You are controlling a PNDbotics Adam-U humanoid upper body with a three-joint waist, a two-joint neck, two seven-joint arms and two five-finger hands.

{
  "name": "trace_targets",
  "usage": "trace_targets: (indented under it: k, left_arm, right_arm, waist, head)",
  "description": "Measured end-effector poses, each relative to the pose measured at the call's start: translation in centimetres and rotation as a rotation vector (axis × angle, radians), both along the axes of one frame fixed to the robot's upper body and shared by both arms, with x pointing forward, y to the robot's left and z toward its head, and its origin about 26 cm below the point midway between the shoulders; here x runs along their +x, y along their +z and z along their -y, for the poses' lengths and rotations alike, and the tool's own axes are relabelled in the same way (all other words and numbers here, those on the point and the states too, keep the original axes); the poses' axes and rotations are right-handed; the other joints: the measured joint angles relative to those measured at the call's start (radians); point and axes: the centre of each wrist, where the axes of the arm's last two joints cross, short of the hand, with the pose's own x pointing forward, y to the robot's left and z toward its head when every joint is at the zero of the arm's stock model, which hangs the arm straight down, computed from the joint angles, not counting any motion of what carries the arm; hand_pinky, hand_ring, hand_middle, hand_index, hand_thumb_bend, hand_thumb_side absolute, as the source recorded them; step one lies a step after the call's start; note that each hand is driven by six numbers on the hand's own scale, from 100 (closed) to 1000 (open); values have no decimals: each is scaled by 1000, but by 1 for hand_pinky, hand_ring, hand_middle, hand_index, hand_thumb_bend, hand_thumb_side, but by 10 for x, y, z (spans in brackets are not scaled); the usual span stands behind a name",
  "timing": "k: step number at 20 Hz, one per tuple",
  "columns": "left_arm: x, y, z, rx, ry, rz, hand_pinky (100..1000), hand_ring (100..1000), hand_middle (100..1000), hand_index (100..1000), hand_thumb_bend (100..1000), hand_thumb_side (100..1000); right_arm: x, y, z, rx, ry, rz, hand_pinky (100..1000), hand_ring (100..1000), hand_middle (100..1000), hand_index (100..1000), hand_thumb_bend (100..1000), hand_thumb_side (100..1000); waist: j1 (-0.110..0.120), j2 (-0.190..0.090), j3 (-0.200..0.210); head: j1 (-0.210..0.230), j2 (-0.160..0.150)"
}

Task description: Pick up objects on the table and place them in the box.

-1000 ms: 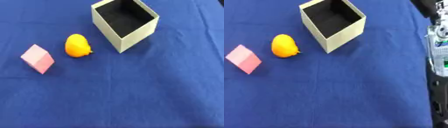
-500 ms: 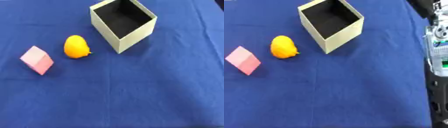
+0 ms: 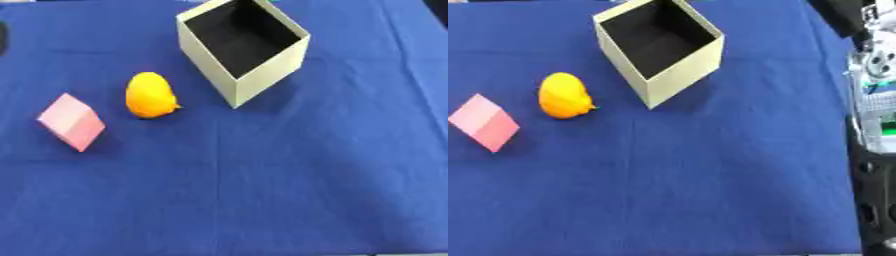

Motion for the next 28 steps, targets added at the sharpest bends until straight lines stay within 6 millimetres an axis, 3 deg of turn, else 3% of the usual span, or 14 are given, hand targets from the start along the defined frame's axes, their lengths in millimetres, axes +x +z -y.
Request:
trace_targets:
  k: [1,2,4,13,19,28]
  left_arm:
    - [1,-1,-1,36,-7,-23,776,774,787,907,510,929]
    - [2,-1,-2,79,-18,-44,783,785,795,915,593,934]
    - [4,-1,-5,166,-42,-76,791,799,804,920,685,945]
    - [6,2,-30,413,-80,-118,850,858,849,962,875,970]
    - [10,0,-44,515,-125,-175,877,881,874,989,817,786]
    - [21,-4,-55,510,-141,-239,882,889,890,1000,677,676]
  right_arm:
    - [0,0,0,-1,1,0,894,976,650,897,100,672]
    - [0,0,0,-2,2,-1,894,976,650,897,100,672]
    - [0,0,0,-3,3,-1,894,976,650,897,100,672]
    - [0,0,0,-4,4,-1,894,977,651,896,100,671]
    - [0,0,0,-5,4,-2,894,977,651,896,100,671]
    - [1,2,-1,-5,6,-2,894,978,651,896,100,672]
  waist:
    - [0,0,0]
    - [1,0,0]
    - [2,0,0]
    - [2,0,7]
    - [1,0,8]
    - [-2,0,0]
  head:
    - [0,0]
    - [0,0]
    - [0,0]
    - [-9,-1]
    - [-9,-2]
    - [-6,-7]
